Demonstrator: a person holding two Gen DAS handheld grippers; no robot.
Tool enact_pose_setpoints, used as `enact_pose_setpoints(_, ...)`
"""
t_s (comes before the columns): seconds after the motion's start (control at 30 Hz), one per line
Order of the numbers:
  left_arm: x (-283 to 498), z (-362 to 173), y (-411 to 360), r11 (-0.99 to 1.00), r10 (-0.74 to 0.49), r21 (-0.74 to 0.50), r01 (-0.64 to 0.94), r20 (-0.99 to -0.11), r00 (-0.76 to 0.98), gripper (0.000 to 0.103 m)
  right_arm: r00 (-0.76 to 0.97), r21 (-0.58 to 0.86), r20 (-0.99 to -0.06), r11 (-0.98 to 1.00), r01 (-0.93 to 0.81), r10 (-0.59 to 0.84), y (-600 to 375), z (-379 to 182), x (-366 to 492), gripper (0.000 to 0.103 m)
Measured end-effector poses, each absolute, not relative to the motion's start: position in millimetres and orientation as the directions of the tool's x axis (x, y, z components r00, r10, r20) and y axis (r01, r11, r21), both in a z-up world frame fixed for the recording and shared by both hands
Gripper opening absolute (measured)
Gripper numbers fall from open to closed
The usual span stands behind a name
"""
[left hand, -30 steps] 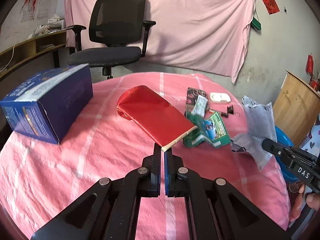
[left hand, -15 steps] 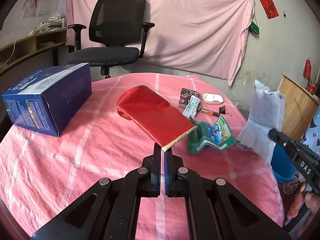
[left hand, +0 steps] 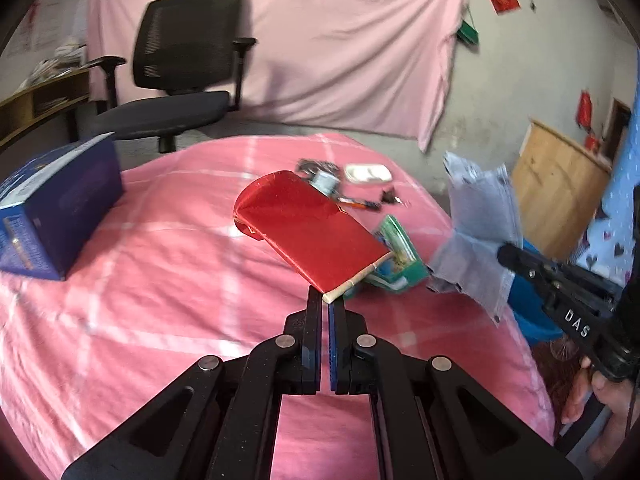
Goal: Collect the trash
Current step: 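Lift the red cup with the left gripper while the right gripper carries the mask toward the blue bucket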
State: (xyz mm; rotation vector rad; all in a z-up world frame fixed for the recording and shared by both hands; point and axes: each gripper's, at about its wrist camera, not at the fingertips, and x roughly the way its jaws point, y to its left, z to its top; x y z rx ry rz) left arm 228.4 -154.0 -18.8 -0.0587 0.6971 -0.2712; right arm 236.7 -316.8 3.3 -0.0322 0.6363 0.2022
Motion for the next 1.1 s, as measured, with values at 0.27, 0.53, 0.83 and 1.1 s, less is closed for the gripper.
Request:
enact_pose_setpoints(0.27,245,-38,-165,0.967,-0.246,-0.128,0.221,-0.700,0.670,0.000,0.802,0.051,-0.574,0.985,-0.165,0.165,-329,7,232,0.015)
enact_pose_setpoints(0.53,240,-36,-165,0.966,-0.247,-0.115,0.231,-0.677,0.694,0.000,0.848,0.084,-0.516,0.992,-0.093,0.123,-345,18,223,0.015)
enact_pose_setpoints(0.83,220,4,-164,0.962,-0.269,-0.103,0.254,-0.528,0.805,0.000,0.897,0.156,-0.415,0.983,-0.094,0.152,-355,31,211,0.016)
enact_pose_setpoints(1.1,227,15,-174,0.958,-0.277,-0.096,0.270,-0.555,0.785,0.000,0.919,0.184,-0.368,0.980,-0.075,0.139,-365,39,207,0.016)
